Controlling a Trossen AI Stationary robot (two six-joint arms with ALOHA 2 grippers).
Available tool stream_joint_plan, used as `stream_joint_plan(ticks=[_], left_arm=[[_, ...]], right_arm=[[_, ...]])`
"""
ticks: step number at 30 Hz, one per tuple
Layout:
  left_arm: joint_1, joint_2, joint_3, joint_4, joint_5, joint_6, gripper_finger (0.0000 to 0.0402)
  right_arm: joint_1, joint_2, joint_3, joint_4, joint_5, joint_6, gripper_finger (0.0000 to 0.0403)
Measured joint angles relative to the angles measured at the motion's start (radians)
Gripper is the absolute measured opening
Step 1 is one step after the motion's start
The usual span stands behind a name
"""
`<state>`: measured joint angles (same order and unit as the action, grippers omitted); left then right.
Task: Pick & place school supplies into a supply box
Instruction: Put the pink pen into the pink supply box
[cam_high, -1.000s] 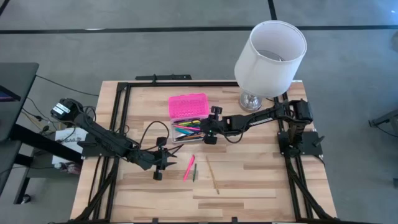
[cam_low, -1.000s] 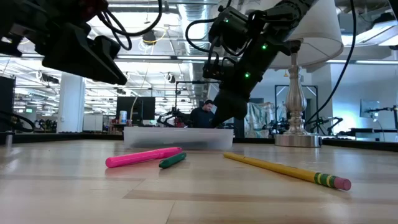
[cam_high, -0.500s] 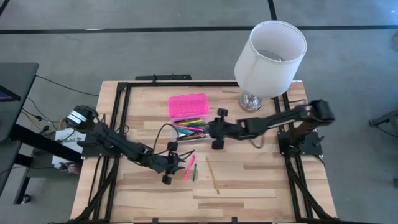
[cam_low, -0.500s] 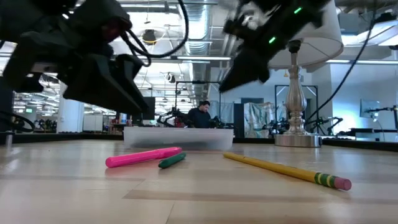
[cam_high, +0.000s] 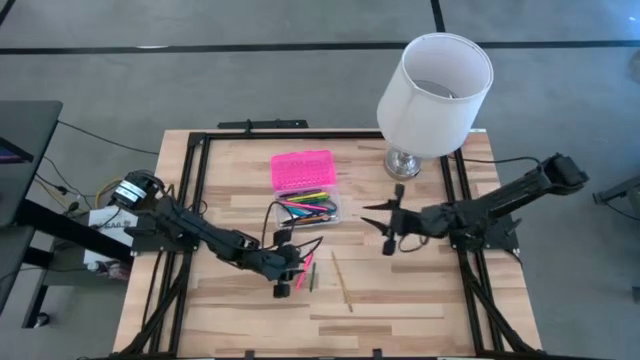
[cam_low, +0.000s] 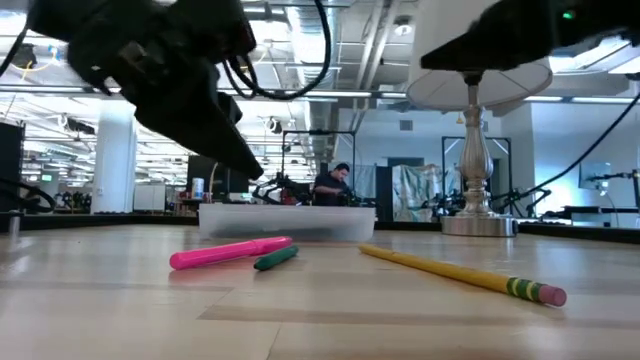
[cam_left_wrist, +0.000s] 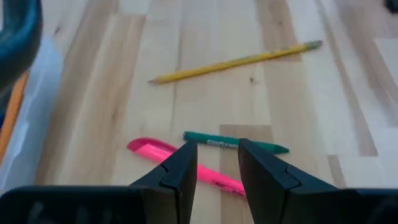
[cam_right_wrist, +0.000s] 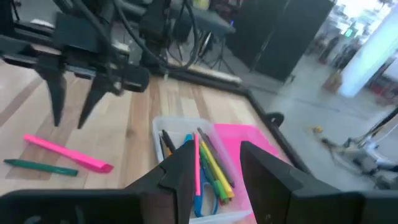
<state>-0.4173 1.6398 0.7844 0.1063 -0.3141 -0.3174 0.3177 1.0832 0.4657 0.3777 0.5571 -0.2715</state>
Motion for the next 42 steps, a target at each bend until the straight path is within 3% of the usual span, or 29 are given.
stream_joint_plan(ticks=[7, 16, 42], left_arm=[[0.019, 0.000, 0.036, -0.094, -0.007, -0.142, 0.0111], [0.008, 0.042, 0.033, -0.086, -0.003, -0.145, 0.0111], [0.008, 0.168, 0.069, -0.074, 0.046, -0.137, 0.0111]], right_arm=[[0.083, -0.079, -0.060, 0.079, 0.078, -0.075, 0.0121], [0.134, -0.078, -0.059, 0.095, 0.080, -0.104, 0.0121], [0.134, -0.076, -0.058, 0.102, 0.080, -0.096, 0.0121]])
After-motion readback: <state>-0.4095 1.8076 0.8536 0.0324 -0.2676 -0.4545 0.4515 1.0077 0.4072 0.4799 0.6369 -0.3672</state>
